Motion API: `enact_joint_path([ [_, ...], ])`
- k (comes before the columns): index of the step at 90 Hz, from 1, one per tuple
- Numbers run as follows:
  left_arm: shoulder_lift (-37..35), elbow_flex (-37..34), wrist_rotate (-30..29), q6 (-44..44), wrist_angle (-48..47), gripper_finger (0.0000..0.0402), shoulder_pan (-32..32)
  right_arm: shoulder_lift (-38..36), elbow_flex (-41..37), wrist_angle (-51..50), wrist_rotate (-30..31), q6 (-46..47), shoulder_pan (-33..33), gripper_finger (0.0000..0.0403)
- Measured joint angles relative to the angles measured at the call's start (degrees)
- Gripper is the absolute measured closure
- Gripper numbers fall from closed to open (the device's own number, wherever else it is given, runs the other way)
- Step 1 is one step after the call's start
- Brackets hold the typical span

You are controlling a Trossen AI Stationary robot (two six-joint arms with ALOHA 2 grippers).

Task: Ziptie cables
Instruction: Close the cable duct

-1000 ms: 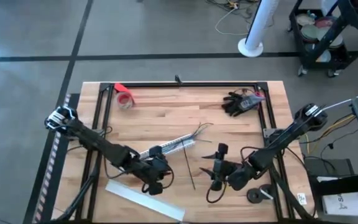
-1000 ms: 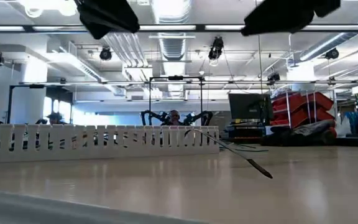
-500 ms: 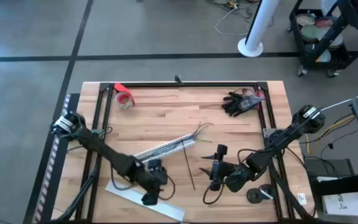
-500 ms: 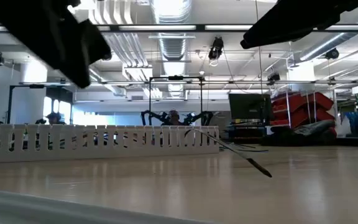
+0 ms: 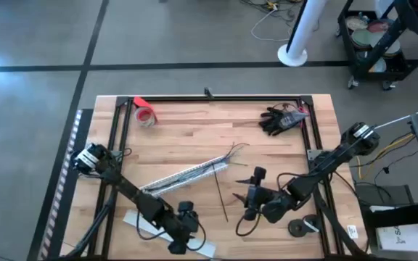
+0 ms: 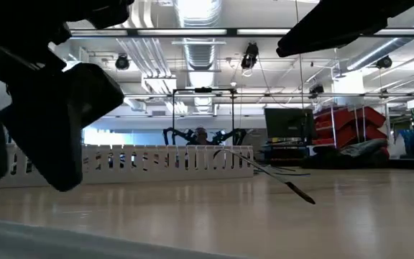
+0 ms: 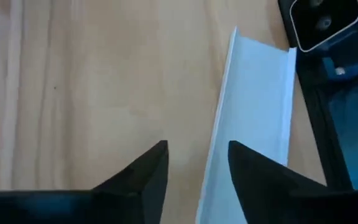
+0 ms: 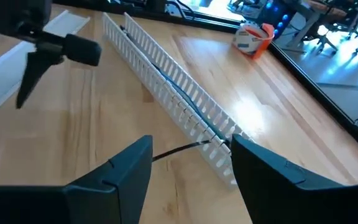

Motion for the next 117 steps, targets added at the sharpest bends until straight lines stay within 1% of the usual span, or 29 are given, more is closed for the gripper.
enact_joint_path([
  [16, 1.6, -3.58, 0.29, -0.26, 8.51, 0.0295, -0.13, 0.0, -0.02, -0.25, 0.77, -1.06, 0.02, 0.0204],
  [27, 2.08, -5.11, -0.56, 0.13, 10.8, 0.0313, -0.09, -0.02, -0.02, -0.26, 1.08, -1.99, -0.24, 0.0204],
  [34, 2.13, -5.85, -4.05, 0.87, 11.31, 0.0323, 0.09, -0.02, -0.02, -0.26, 1.1, -2.08, -0.64, 0.0204],
  [48, 2.3, -6.6, -15.03, 4.22, 11.4, 0.0348, 1.56, -0.02, -0.02, -0.25, 1.11, -2.04, -1.48, 0.0204],
  [56, 2.39, -8.0, -16.15, 4.68, 15.3, 0.0364, 2.91, -0.02, -0.02, -0.26, 1.1, -2.04, -1.51, 0.0204],
  [66, 2.41, -11.86, -16.11, 4.05, 24.05, 0.0378, 3.7, -0.02, -0.02, -0.24, 1.1, -2.04, -1.49, 0.0204],
  [72, 2.43, -14.41, -17.11, 1.95, 28.52, 0.0378, 3.97, -0.02, -0.02, -0.24, 1.08, -2.0, -1.51, 0.0204],
  [78, 2.25, -16.01, -19.3, -0.39, 30.2, 0.0372, 4.11, -0.02, -0.02, -0.24, 1.08, -1.66, -1.51, 0.0204],
  [88, 1.64, -16.55, -22.05, -1.89, 29.87, 0.0354, 4.11, -0.02, -0.02, -0.24, 1.08, -1.63, -1.51, 0.0204],
  [102, 1.98, -14.98, -23.59, -2.64, 27.31, 0.0329, 4.09, -0.02, -0.02, -0.26, 1.08, -1.61, -1.51, 0.0204],
  [117, 3.13, -12.77, -24.42, -3.39, 23.66, 0.0314, 4.13, -0.02, -0.02, -0.28, 1.08, -1.63, -1.51, 0.0204],
])
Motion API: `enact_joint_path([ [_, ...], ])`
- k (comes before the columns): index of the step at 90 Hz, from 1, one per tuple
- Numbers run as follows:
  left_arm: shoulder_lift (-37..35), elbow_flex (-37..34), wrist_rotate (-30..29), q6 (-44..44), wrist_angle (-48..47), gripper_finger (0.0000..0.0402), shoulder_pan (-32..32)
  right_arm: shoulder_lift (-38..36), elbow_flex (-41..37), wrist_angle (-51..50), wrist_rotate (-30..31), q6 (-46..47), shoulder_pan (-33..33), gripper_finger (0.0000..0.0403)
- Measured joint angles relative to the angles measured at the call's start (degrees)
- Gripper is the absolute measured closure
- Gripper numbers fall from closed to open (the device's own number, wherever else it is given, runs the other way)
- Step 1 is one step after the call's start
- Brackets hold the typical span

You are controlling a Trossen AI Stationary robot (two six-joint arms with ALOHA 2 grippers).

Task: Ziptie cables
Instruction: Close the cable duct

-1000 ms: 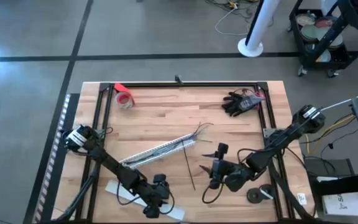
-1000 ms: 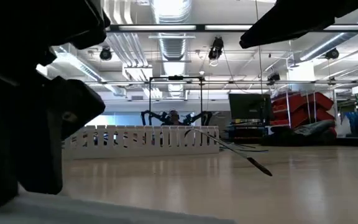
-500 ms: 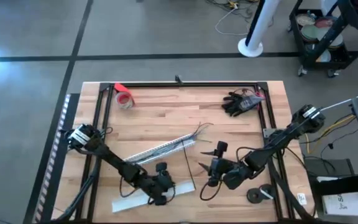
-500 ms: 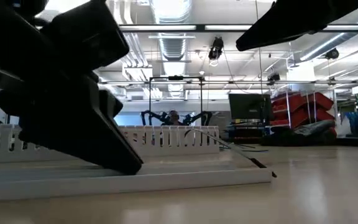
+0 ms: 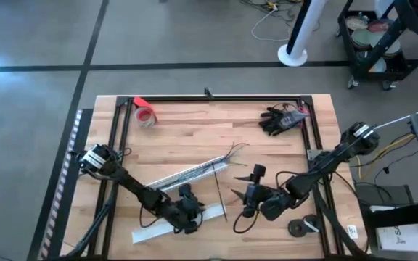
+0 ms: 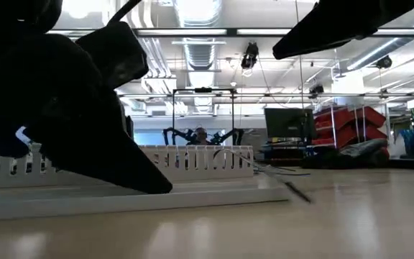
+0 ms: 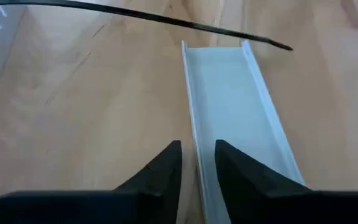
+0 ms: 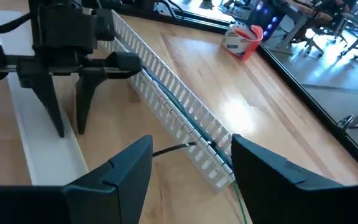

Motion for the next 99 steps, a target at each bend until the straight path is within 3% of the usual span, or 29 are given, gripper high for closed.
enact_joint_path([
  [19, 0.13, 0.15, -0.32, -0.96, -0.63, 0.0325, 0.41, 0.0, 0.0, 0.0, 0.0, 0.0, 0.0, 0.0204],
  [38, 0.13, 0.15, -0.08, -1.56, -1.14, 0.0393, 0.95, 0.0, 0.0, 0.0, 0.0, -0.3, 0.0, 0.0204],
  [61, -0.66, 0.35, 0.8, -1.8, -3.2, 0.04, 1.11, 0.0, 0.0, 0.02, 0.02, -0.38, 0.0, 0.0204],
  [99, -11.06, 7.66, 4.84, -0.96, -29.11, 0.0401, 0.48, 0.0, 0.0, 0.04, 0.02, 0.0, 0.0, 0.0204],
])
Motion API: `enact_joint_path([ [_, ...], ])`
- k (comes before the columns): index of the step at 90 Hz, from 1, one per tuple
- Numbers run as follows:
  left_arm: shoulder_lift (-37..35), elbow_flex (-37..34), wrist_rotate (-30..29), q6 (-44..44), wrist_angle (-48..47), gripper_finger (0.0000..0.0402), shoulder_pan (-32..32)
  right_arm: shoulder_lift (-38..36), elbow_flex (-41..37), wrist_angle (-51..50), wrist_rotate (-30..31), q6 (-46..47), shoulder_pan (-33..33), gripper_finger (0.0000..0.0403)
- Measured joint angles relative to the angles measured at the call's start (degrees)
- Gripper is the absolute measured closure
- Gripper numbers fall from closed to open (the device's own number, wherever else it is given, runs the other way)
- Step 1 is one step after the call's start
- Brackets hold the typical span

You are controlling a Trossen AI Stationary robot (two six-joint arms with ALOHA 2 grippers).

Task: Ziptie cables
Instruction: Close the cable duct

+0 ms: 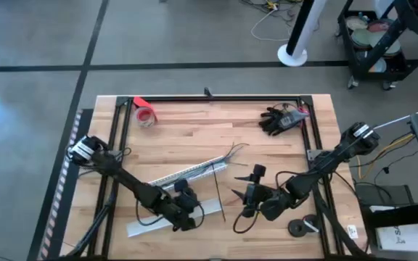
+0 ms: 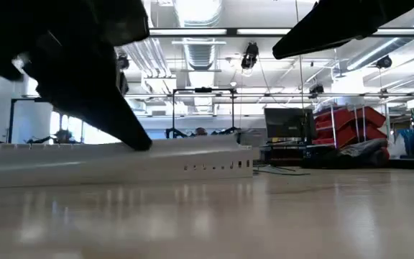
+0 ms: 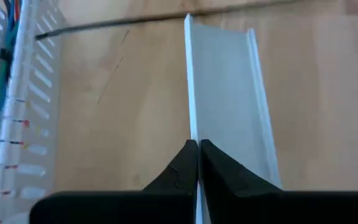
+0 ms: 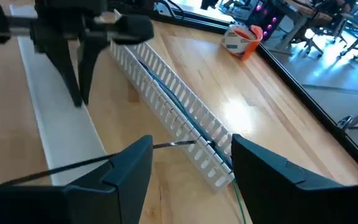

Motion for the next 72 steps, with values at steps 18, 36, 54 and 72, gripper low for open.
enact_joint_path([
  [18, -2.0, 4.18, 0.76, 0.04, -11.83, 0.0401, -0.71, 0.0, 0.0, -0.02, -1.81, -1.08, 0.01, 0.0204],
  [36, -2.23, 6.45, 0.7, 0.61, -16.6, 0.0401, -0.76, 0.17, -0.11, 0.11, -4.86, -1.04, 0.02, 0.0203],
  [54, -2.67, 8.92, 0.1, 3.72, -18.18, 0.0401, -0.74, 7.62, -0.18, 0.9, -7.74, -10.66, -0.54, 0.0183],
  [72, -2.79, 10.12, -0.08, 5.03, -18.85, 0.0401, -0.68, 16.11, 1.27, 9.26, -9.22, -17.57, -2.01, 0.0137],
])
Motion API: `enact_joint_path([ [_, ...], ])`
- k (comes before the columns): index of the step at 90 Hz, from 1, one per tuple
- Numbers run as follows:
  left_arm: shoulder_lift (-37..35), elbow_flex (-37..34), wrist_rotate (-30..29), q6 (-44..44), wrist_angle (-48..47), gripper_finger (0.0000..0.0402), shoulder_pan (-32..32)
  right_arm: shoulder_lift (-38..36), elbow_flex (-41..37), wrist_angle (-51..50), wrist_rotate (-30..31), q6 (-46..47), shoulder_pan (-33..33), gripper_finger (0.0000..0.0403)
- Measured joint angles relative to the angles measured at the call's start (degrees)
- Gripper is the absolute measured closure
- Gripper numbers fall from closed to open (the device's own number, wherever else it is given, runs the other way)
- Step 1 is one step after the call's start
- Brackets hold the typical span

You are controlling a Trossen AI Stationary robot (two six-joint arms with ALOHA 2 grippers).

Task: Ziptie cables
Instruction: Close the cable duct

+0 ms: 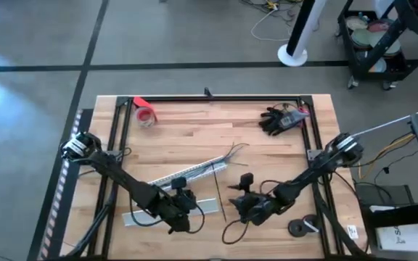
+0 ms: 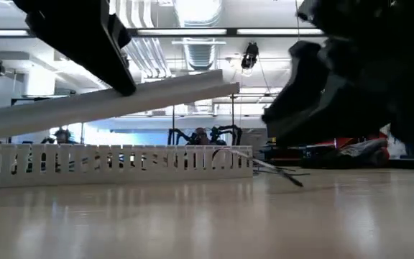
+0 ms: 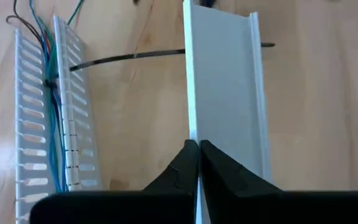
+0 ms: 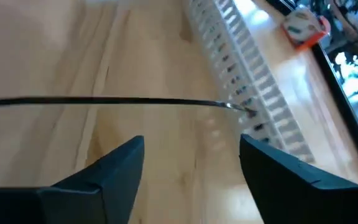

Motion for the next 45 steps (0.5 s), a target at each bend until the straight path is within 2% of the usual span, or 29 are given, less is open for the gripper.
enact_joint_path([
  [18, -1.43, 0.85, -2.84, 1.18, -0.75, 0.0401, 0.0, 1.49, 2.22, 10.5, -3.37, -9.44, -1.91, 0.0099],
  [45, -2.7, 4.94, -5.44, 6.54, -0.86, 0.0401, 0.0, -0.04, 2.86, 25.46, -13.52, -19.23, -4.76, 0.0094],
])
